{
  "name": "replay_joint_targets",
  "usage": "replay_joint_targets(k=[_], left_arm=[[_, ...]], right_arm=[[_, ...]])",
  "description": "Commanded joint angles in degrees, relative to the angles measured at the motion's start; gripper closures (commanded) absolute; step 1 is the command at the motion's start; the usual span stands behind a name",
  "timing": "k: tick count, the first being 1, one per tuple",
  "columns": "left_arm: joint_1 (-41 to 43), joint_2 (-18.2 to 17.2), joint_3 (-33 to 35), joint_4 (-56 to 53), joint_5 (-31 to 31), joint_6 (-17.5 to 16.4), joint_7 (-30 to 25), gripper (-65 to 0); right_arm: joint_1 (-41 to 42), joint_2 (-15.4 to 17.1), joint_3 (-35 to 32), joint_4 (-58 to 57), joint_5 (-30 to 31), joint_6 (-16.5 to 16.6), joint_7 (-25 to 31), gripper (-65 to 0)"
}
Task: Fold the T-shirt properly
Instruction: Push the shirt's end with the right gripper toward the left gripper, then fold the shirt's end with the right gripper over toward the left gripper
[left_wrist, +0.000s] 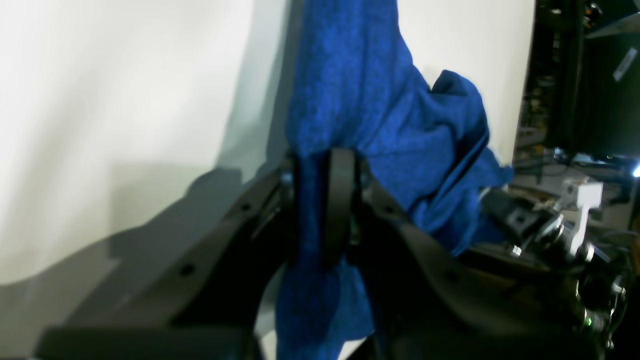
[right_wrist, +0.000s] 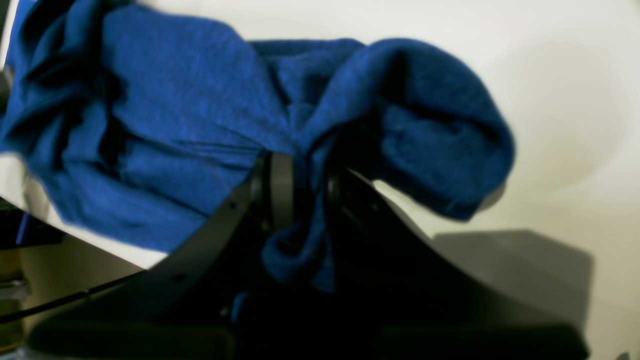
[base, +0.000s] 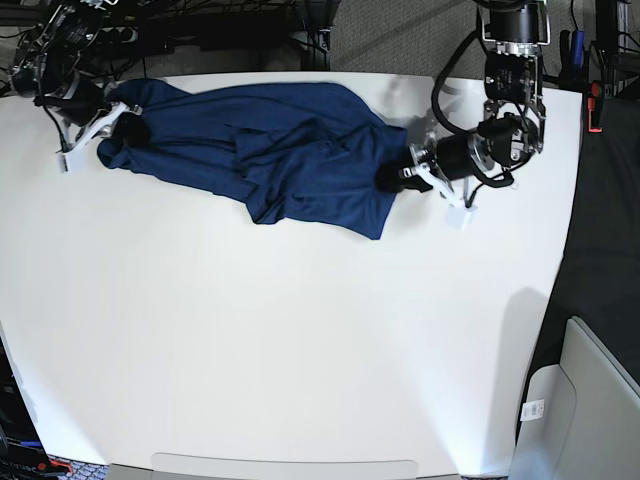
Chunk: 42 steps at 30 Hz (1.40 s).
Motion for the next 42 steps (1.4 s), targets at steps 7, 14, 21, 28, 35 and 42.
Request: replay_joint_targets(k=[7, 14, 21, 28, 35, 42], left_arm=[[1.41, 3.78, -0.41, 1.21, -0.92, -0.02, -0.22, -0.1], [0.97, 4.13, -0.41, 0.86, -0.75, -0.02, -1.19, -0.1], [1.24, 5.10, -0.41, 0.86, -0.66, -0.02, -2.42, -0.1], [1.32, 4.93, -0.41, 0.86, -0.66, -0.02, -2.42, -0.1], [2.03, 4.66, -0.49, 0.86, -0.66, 0.07, -2.42, -0.1], [2.12, 4.84, -0.41, 0.86, -0.66, 0.07, -2.42, -0.1]], right_arm=[[1.93, 3.60, 2.24, 0.70, 6.62, 0.12, 0.73, -0.4], [2.72, 0.70, -0.93, 1.14, 15.32, 0.12, 0.64, -0.4], [5.89, -5.81, -10.69, 1.49, 16.73, 0.12, -1.65, -0.4], [10.55, -14.25, -18.25, 2.90, 14.79, 0.12, -1.65, -0.4], [14.50, -17.67, -26.77, 2.02, 8.73, 0.12, -1.29, -0.4], [21.36, -17.67, -28.18, -8.00, 8.29, 0.12, -1.21, -0.4]])
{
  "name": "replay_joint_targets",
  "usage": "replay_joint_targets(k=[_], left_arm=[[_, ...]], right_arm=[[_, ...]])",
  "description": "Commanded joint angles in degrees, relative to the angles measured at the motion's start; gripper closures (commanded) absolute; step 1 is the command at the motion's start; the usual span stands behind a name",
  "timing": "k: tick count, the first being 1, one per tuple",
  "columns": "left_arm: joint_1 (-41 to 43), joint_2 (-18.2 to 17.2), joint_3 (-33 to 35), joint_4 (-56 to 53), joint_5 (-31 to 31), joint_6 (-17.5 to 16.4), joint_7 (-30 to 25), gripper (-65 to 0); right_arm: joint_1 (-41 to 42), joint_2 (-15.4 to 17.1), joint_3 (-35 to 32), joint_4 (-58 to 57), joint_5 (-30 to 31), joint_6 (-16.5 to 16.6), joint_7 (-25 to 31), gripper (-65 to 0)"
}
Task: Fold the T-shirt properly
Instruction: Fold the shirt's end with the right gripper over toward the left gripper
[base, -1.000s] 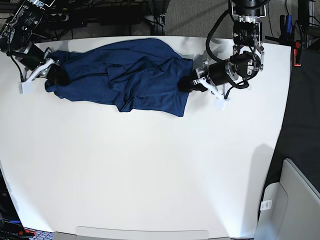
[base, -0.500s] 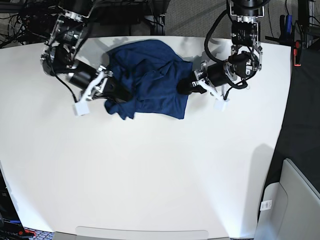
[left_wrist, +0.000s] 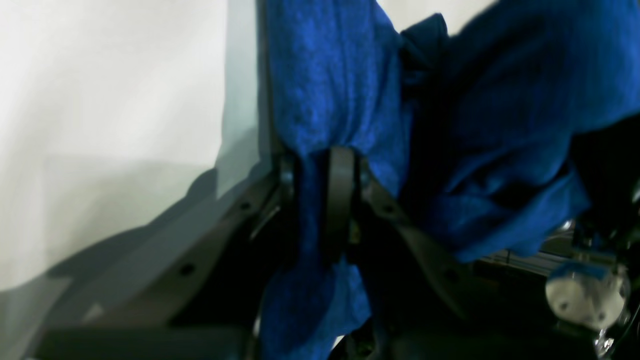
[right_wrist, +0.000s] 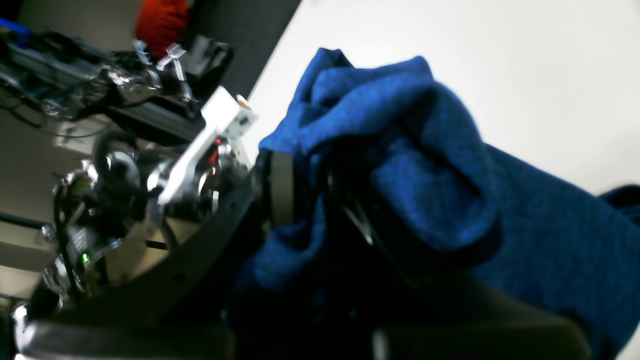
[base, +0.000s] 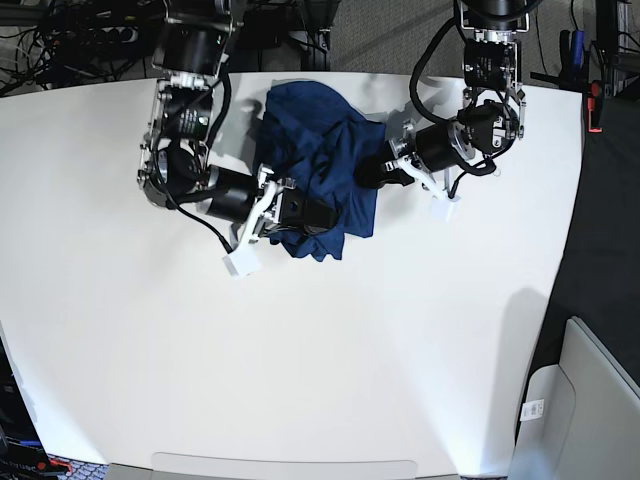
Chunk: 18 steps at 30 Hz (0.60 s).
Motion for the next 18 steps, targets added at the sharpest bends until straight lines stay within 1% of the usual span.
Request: replay_joint_targets(k=[1, 5, 10, 15, 18], left_arm=[[-0.22, -0.17, -0.12, 0.60, -0.68, 0.07, 0.59, -0.1], [-0.22, 0.01, -0.12, 0.60, -0.68, 0.07, 0.68, -0.1], [-0.40, 0.01, -0.12, 0.60, -0.77, 0.07, 0.86, -0.1], [-0.49, -0.08, -0.38, 0.69, -0.77, 0.07, 0.86, -0.1], [-0.58, -0.34, -0.47, 0.69, -0.77, 0.07, 0.95, -0.6]], right_arm=[[2.15, -0.20, -0.12, -0.76, 1.90, 0.34, 1.07, -0.4], [5.76, -0.20, -0.82, -5.94, 0.06, 0.34, 1.07, -0.4], [8.40, -0.20, -7.06, -12.01, -3.81, 0.34, 1.07, -0.5], [9.45, -0.20, -13.83, -12.19, -6.10, 0.34, 1.07, -0.6], [9.45, -0.20, -14.45, -11.83, -7.15, 0.34, 1.07, -0.7]])
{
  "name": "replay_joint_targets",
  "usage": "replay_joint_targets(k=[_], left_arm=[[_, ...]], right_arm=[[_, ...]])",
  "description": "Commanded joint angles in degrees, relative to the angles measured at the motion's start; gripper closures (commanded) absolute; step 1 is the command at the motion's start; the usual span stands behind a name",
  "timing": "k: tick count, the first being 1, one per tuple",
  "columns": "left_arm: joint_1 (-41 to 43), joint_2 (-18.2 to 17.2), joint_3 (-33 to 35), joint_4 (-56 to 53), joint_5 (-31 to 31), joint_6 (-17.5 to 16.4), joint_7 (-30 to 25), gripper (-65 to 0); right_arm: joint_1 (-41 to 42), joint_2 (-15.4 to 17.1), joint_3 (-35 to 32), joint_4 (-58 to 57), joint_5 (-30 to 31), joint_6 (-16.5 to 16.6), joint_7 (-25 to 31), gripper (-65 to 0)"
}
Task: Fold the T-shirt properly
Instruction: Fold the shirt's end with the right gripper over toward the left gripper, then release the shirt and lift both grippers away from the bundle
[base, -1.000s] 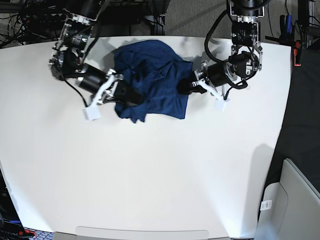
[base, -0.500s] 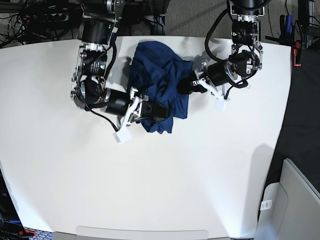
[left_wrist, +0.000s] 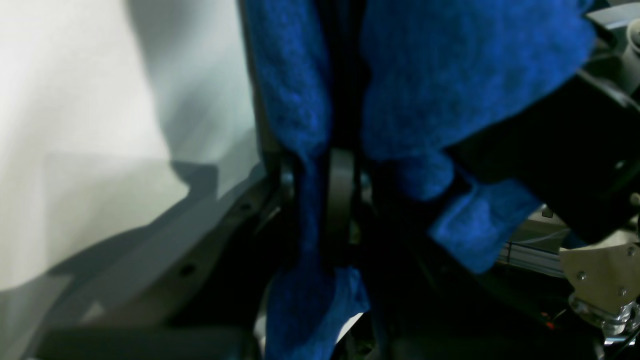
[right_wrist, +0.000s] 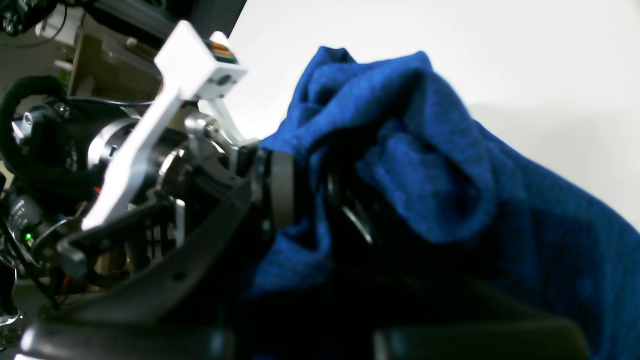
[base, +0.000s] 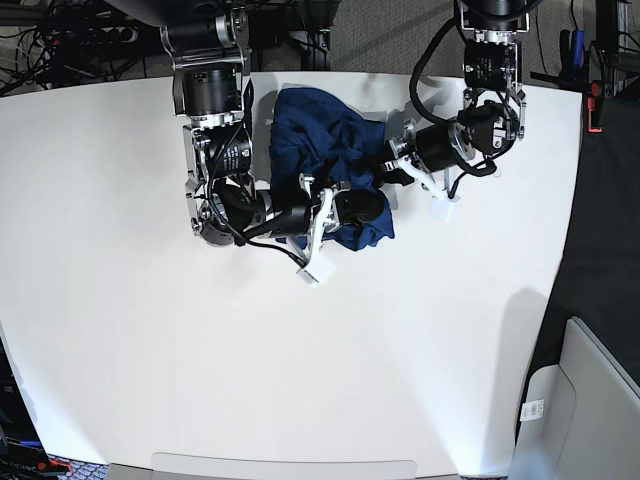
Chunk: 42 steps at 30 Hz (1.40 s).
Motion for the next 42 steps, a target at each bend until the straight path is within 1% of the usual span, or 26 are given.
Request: replay_joint_targets(k=[1, 2, 3, 4, 7, 9, 10, 12, 14, 18, 20, 23, 26, 29, 31, 34, 36, 37, 40, 42], left_arm=[[-0.40, -0.32, -0.30, 0.75, -0.77, 0.09, 0.14, -1.6], [-0.40, -0.41, -0.30, 0.84, -0.77, 0.09, 0.14, -3.0], [-0.40, -0.76, -0.30, 0.93, -0.86, 0.09, 0.14, -5.0], [-0.40, -0.94, -0.30, 0.93, -0.94, 0.09, 0.23, -7.1], [-0.40, -1.11, -0.39, 0.93, -0.94, 0.18, 1.46, -11.7], [-0.40, -1.11, -0.39, 1.02, -0.94, 0.18, 1.98, -13.1], [-0.49, -1.11, -0.39, 1.02, -0.94, 0.18, 1.98, -13.2], [-0.49, -1.20, -1.18, 1.02, -0.94, 0.18, 1.98, -13.5], [-0.49, -1.20, -3.99, 1.02, -0.94, 0.18, 2.69, -13.5], [-0.58, -1.20, -9.88, 2.33, -0.86, 0.18, 4.01, -13.5], [-0.58, -1.20, -12.61, 4.00, -0.86, 0.18, 4.71, -13.5], [-0.58, -1.20, -15.68, 6.11, -0.77, 0.18, 5.59, -13.5], [-0.58, -1.38, -17.70, 7.34, -0.77, 0.18, 5.59, -13.5], [-0.14, -3.66, -17.44, 8.05, -1.03, 0.18, 5.59, -13.4], [0.65, -3.93, -17.62, 10.51, -1.03, 0.18, 6.64, -13.4], [1.97, -3.66, -17.35, 16.40, -1.03, 0.18, 9.28, -13.4], [2.06, -2.96, -17.00, 19.74, -1.03, 0.18, 10.60, -13.4], [2.32, -2.70, -15.77, 20.62, -0.86, 0.18, 11.04, -13.4], [3.56, -4.10, -11.29, 21.41, -0.77, 0.18, 10.69, -13.4], [3.56, -4.80, -7.51, 21.76, -0.68, 0.18, 10.60, -13.6]], right_arm=[[1.28, -0.25, -0.13, 2.16, 0.78, 0.34, 0.69, -1.1], [1.19, -0.25, -0.13, 3.13, 0.78, 0.34, 0.69, -2.6], [1.10, -0.25, -0.13, 4.36, 0.78, 0.34, 0.69, -5.8], [1.01, -0.25, -0.04, 5.59, 0.78, 0.34, 0.69, -10.9], [0.92, -0.25, -0.04, 7.52, 0.78, 0.34, 0.69, -30.0], [0.75, -0.25, 0.05, 7.87, 1.05, 0.34, 0.69, -38.0], [0.49, -0.25, 0.05, 8.31, 1.13, 0.34, 0.69, -40.5], [0.22, -0.25, 0.05, 9.63, 1.13, 0.34, 0.69, -40.9], [-0.22, -0.25, 0.31, 10.86, 1.22, 0.34, 0.69, -40.9], [-1.18, -0.25, 4.09, 11.57, 1.31, 0.34, 0.52, -40.9], [-1.62, -0.25, 6.64, 11.92, 2.63, 0.34, 0.43, -40.9], [-1.98, -0.08, 9.01, 11.92, 6.58, 0.34, 0.34, -40.9], [-2.59, 3.08, 12.53, 11.92, 7.90, 0.34, 0.34, -40.9], [-3.29, 6.07, 15.34, 13.68, 8.08, 0.34, 0.34, -40.9], [-3.91, 8.53, 16.13, 15.43, 7.73, 0.34, 0.34, -40.9], [-4.79, 11.35, 16.13, 15.87, 7.73, 0.34, 0.34, -40.9], [-5.23, 12.14, 15.87, 15.96, 7.81, 0.34, 0.26, -40.9], [-5.67, 12.23, 15.87, 15.96, 7.81, 0.34, 0.26, -40.9], [-6.28, 12.40, 15.78, 15.96, 7.73, 0.34, 0.26, -40.9], [-6.37, 13.19, 15.78, 15.96, 7.73, 0.34, 0.26, -40.9]])
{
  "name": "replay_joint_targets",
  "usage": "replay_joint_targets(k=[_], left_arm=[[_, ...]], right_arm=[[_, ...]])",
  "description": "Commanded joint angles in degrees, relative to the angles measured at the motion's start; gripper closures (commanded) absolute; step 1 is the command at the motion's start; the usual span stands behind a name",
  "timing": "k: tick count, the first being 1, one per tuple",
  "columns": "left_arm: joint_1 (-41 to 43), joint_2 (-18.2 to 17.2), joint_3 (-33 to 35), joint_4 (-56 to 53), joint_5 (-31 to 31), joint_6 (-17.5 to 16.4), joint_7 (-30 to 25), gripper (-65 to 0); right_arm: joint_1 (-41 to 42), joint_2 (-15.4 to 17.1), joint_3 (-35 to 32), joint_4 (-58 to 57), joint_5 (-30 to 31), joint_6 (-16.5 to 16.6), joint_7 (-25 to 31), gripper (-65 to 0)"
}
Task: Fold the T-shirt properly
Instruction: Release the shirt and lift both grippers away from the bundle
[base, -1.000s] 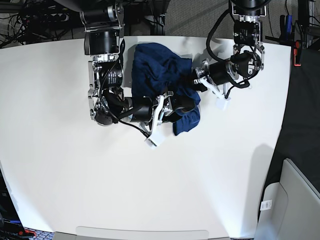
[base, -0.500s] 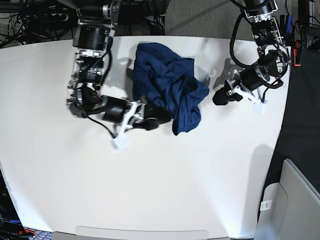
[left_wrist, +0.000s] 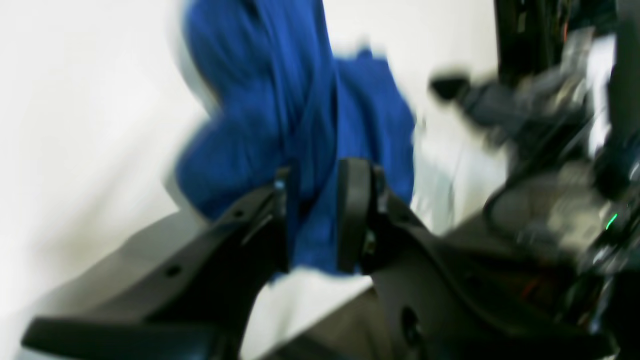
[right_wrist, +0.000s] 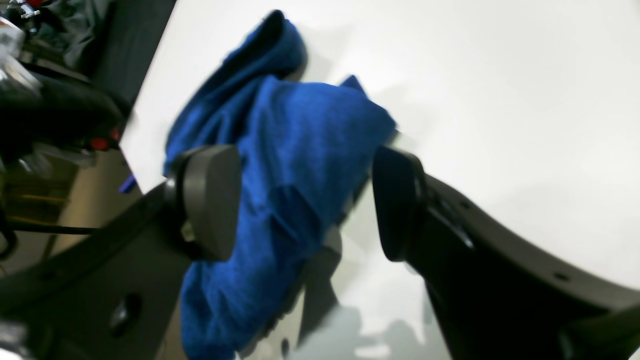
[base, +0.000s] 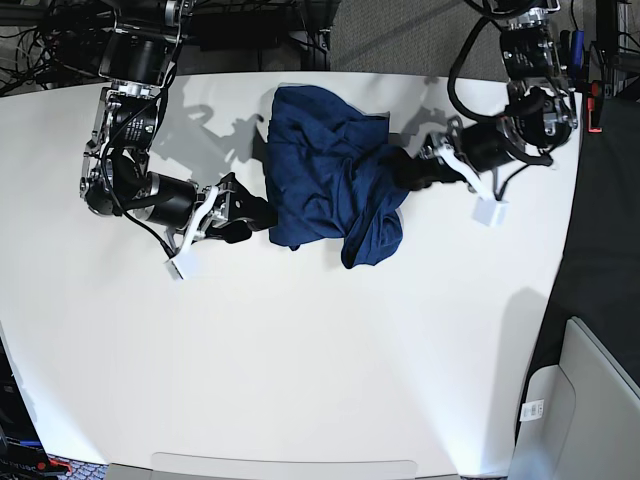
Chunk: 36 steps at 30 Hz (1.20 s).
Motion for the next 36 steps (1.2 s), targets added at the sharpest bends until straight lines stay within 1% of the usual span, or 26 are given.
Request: replay_joint_targets(k=[1, 4, 9, 13, 17, 19, 22, 26, 29, 30, 32, 34, 36], left_arm=[[-0.97, -0.76, 1.60, 1.77, -1.36, -0.09, -0.31, -13.6], [-1.06, -0.50, 5.02, 3.61, 4.71, -0.09, -1.45, -13.7], [-0.79, -0.50, 11.44, 7.39, 18.34, -0.09, -8.40, -13.7], [1.40, -0.50, 16.19, 9.68, 26.69, -0.09, -12.79, -13.7], [4.83, -0.67, 17.51, 10.64, 33.11, -0.09, -21.76, -13.7], [5.89, -0.67, 18.65, 10.73, 36.80, -0.09, -24.22, -13.7], [6.33, -0.67, 20.58, 11.35, 40.67, -0.09, -23.60, -13.7], [6.42, -0.67, 22.17, 11.52, 40.93, -0.09, -23.52, -13.7], [6.77, -0.67, 21.73, 11.61, 40.93, 0.00, -24.22, -14.0], [7.03, -0.67, 21.73, 11.70, 41.55, 0.00, -24.22, -14.7], [7.21, -0.76, 22.17, 12.32, 45.15, 0.88, -24.31, -17.3], [7.21, -0.67, 23.66, 12.67, 48.67, 2.20, -24.31, -20.5], [7.21, -0.76, 25.42, 12.67, 49.90, 3.96, -24.66, -23.2]], right_arm=[[1.21, 0.93, 0.20, 1.06, 1.67, 0.30, 0.87, -40.9], [1.21, 1.11, 0.37, 1.06, 1.76, 0.30, 0.87, -40.9], [1.04, 1.81, 0.46, 1.06, 1.76, 0.30, 0.87, -40.9], [0.86, 1.90, 0.55, 1.06, 1.76, 0.30, 0.87, -40.9], [0.86, 1.90, 0.55, 1.06, 1.67, 0.30, 0.87, -40.9], [0.95, 1.90, 0.55, 0.97, 1.67, 0.30, 0.87, -40.9], [1.21, 1.90, 0.55, 0.88, 1.58, 0.30, 0.87, -40.9], [1.30, 1.90, 0.55, 0.70, 1.50, 0.30, 0.87, -40.9], [1.30, 1.81, 0.55, 0.79, -0.61, 0.30, 0.96, -40.9], [1.30, 1.81, 0.55, 0.79, -0.88, 0.30, 0.96, -40.9], [1.30, 1.81, 0.55, 0.79, -0.97, 0.30, 0.96, -40.9], [1.30, 1.81, 0.55, 0.79, -0.97, 0.30, 0.96, -40.9], [1.39, 1.72, 0.55, 0.79, -1.05, 0.30, 0.96, -40.9]])
